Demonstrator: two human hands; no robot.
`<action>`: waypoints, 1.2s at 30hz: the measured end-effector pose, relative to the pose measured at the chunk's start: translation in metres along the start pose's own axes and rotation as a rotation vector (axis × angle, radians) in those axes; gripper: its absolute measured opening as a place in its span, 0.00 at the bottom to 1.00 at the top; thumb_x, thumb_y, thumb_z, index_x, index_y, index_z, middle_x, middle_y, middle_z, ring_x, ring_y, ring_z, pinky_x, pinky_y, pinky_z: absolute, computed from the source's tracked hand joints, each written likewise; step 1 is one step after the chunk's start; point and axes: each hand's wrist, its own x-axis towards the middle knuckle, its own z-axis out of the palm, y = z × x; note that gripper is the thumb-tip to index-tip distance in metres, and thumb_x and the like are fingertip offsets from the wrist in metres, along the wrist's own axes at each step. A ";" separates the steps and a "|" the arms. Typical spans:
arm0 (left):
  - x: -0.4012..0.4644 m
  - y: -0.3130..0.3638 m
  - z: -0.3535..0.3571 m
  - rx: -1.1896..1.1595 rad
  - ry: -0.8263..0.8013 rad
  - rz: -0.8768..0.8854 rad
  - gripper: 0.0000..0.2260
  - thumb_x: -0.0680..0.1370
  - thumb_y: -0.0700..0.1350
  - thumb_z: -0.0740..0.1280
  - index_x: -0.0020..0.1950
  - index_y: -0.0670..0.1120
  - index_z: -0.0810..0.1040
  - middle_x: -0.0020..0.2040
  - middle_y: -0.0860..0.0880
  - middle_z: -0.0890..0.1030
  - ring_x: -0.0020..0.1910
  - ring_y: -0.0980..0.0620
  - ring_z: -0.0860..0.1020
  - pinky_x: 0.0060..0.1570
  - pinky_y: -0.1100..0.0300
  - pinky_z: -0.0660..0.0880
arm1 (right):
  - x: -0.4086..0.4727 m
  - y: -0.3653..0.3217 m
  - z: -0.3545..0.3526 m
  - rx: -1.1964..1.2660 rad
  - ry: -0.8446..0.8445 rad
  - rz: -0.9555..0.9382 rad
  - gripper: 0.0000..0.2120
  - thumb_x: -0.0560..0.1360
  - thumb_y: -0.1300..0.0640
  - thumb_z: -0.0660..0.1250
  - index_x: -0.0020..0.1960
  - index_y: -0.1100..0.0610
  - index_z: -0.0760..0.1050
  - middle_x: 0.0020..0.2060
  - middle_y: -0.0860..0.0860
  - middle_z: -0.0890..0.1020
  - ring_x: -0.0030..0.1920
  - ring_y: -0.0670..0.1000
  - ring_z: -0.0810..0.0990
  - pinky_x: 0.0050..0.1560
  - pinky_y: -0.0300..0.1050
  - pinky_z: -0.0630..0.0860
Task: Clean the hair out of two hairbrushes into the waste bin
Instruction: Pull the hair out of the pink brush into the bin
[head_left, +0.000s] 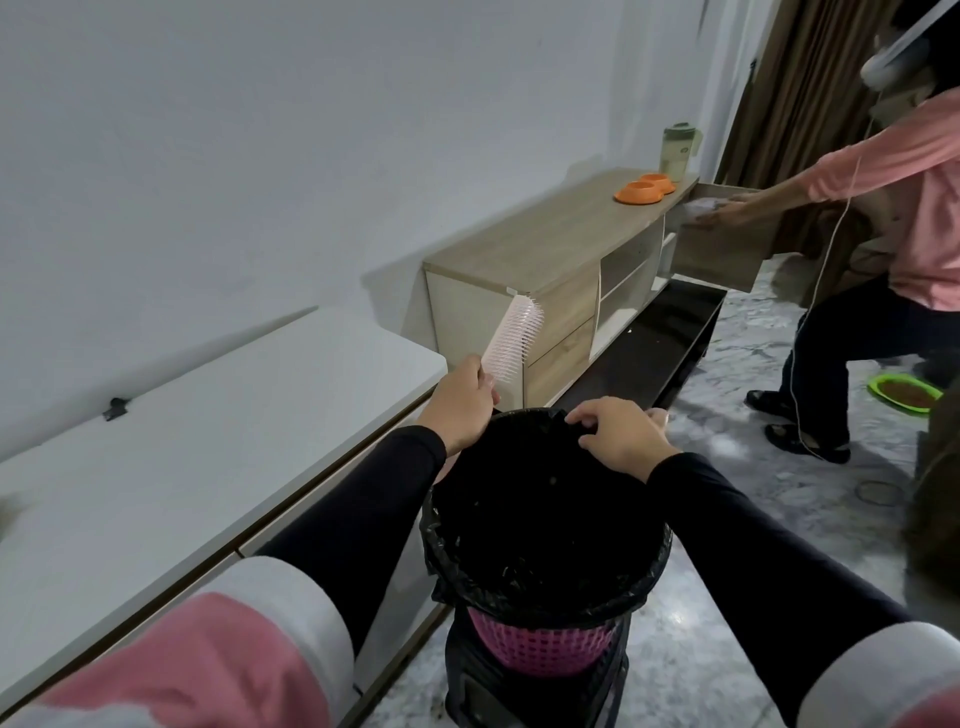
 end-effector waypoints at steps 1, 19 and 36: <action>0.000 0.001 0.001 -0.025 -0.007 -0.003 0.09 0.83 0.44 0.52 0.55 0.41 0.69 0.47 0.46 0.77 0.35 0.53 0.70 0.37 0.58 0.67 | -0.002 0.000 0.000 0.033 0.023 0.017 0.06 0.75 0.54 0.64 0.46 0.46 0.79 0.46 0.44 0.81 0.55 0.49 0.77 0.60 0.51 0.58; -0.005 0.007 0.008 -0.313 0.036 -0.093 0.08 0.81 0.43 0.54 0.54 0.42 0.70 0.43 0.47 0.76 0.32 0.53 0.70 0.34 0.60 0.70 | -0.022 -0.058 0.035 1.075 -0.434 0.074 0.11 0.77 0.58 0.58 0.42 0.57 0.77 0.45 0.52 0.79 0.50 0.50 0.76 0.51 0.39 0.72; -0.008 -0.020 -0.012 -0.336 0.158 -0.169 0.15 0.83 0.43 0.51 0.67 0.40 0.67 0.55 0.45 0.77 0.57 0.48 0.79 0.36 0.70 0.70 | 0.002 -0.023 0.012 1.198 -0.146 0.208 0.17 0.80 0.49 0.53 0.34 0.50 0.68 0.42 0.47 0.75 0.52 0.50 0.75 0.62 0.52 0.63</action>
